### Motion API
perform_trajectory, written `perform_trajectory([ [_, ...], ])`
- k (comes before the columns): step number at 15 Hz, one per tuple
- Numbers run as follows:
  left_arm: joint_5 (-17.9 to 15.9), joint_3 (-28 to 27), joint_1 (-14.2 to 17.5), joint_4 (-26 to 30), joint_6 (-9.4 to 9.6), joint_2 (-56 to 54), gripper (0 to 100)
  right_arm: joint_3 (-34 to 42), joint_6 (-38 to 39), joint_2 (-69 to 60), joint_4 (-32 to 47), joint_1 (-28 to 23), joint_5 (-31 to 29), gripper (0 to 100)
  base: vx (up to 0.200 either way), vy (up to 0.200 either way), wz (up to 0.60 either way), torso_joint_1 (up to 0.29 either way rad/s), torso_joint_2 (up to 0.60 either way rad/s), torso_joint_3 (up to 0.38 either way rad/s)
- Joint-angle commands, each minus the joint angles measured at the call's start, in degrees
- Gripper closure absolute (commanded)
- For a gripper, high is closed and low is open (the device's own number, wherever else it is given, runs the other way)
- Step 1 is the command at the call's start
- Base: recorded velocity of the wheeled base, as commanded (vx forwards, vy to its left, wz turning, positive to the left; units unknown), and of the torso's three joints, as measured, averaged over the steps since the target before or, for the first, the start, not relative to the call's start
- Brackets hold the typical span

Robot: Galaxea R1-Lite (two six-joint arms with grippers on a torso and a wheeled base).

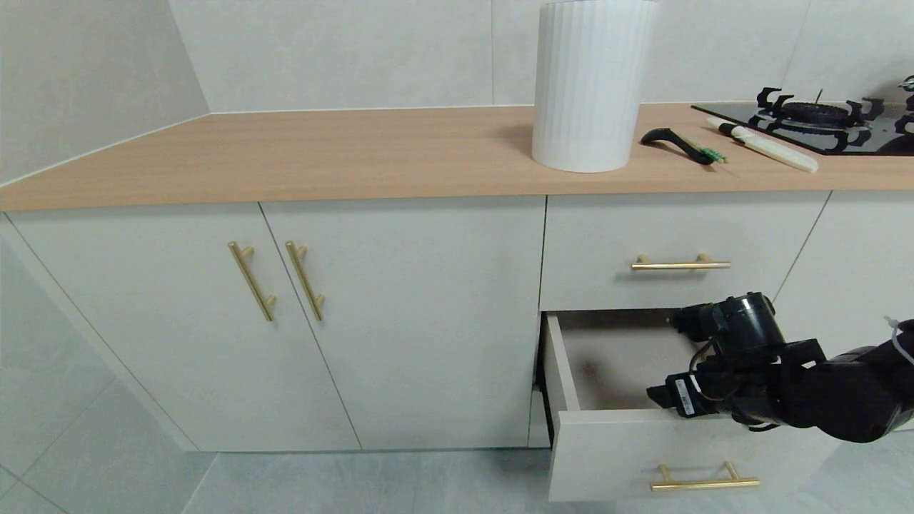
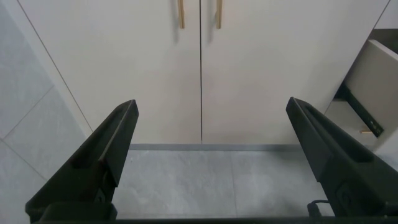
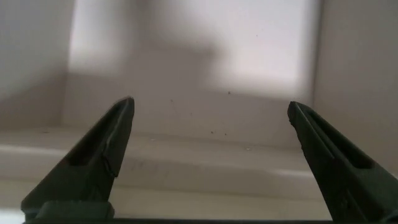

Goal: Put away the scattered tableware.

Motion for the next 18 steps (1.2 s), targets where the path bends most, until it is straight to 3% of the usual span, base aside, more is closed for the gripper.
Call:
perform_trajectory([
  [1, 0.04, 0.00, 0.02, -0.01, -0.02, 0.07, 0, -1.25, 0.12, -1.74, 2.54, 0.01, 0.06, 0, 0.000, 0.000, 0.00, 0.000, 0.00, 0.000],
  [4, 0.04, 0.00, 0.02, -0.01, -0.02, 0.07, 0, -3.35, 0.03, -2.88, 12.73, 0.27, 0.32, 0, 0.000, 0.000, 0.00, 0.000, 0.00, 0.000],
  [7, 0.04, 0.00, 0.02, -0.01, -0.02, 0.07, 0, -7.66, 0.12, -3.06, 29.08, 1.15, 2.08, 0, 0.000, 0.000, 0.00, 0.000, 0.00, 0.000],
  [14, 0.04, 0.00, 0.02, -0.01, -0.02, 0.07, 0, -8.10, -1.72, -4.38, 44.20, 4.49, 3.40, 0, 0.000, 0.000, 0.00, 0.000, 0.00, 0.000],
  [18, 0.04, 0.00, 0.02, -0.01, -0.02, 0.07, 0, -7.66, -2.08, -4.38, 45.43, 5.02, 3.22, 0, 0.000, 0.000, 0.00, 0.000, 0.00, 0.000],
])
